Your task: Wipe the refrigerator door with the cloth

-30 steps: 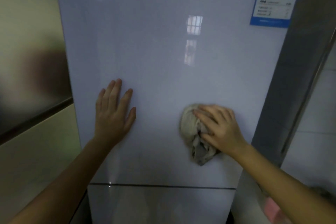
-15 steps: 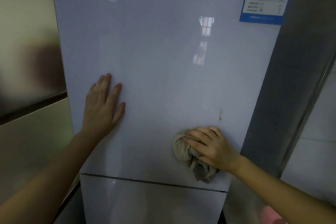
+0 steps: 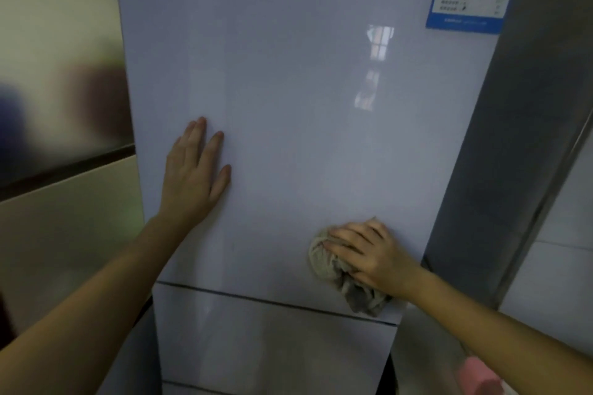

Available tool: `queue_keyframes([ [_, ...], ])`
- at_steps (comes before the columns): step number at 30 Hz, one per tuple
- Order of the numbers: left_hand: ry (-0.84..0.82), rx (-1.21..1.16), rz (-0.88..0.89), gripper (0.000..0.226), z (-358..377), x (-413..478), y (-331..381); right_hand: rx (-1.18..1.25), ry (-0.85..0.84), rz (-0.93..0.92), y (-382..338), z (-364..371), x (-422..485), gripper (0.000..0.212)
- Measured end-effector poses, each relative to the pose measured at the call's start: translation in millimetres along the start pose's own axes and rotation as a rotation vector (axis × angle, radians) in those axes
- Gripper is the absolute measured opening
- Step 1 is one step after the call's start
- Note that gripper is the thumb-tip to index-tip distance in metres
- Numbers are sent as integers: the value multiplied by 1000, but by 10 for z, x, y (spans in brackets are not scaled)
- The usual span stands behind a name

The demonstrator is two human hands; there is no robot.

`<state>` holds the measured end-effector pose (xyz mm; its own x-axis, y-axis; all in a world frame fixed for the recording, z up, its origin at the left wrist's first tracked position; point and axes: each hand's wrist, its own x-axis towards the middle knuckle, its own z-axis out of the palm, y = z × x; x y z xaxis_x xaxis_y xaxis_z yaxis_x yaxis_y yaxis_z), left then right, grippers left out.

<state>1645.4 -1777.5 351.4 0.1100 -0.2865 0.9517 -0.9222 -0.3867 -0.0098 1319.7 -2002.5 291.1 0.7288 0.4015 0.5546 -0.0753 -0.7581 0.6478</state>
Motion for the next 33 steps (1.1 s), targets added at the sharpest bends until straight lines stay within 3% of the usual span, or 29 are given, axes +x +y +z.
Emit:
queue_keyframes([
  [4,-4,8,17,56,-20,-65,-68,-11,4,-7,3,-14,114,51],
  [10,-39,-7,-47,57,-19,-354,-326,-41,164,275,224,-245,778,56],
  [14,-50,5,-34,55,4,-582,-501,21,223,410,-44,-69,1158,57],
  [21,-18,-9,78,54,30,-703,-720,74,22,24,-958,744,1059,29],
  [25,-64,-72,87,57,31,-710,-780,83,-74,-128,-1125,868,1035,29],
  [27,-85,-84,98,57,41,-711,-815,59,-19,-67,-1024,794,1235,30],
  [33,-69,-113,151,58,27,-712,-902,5,204,374,-649,358,1996,44],
])
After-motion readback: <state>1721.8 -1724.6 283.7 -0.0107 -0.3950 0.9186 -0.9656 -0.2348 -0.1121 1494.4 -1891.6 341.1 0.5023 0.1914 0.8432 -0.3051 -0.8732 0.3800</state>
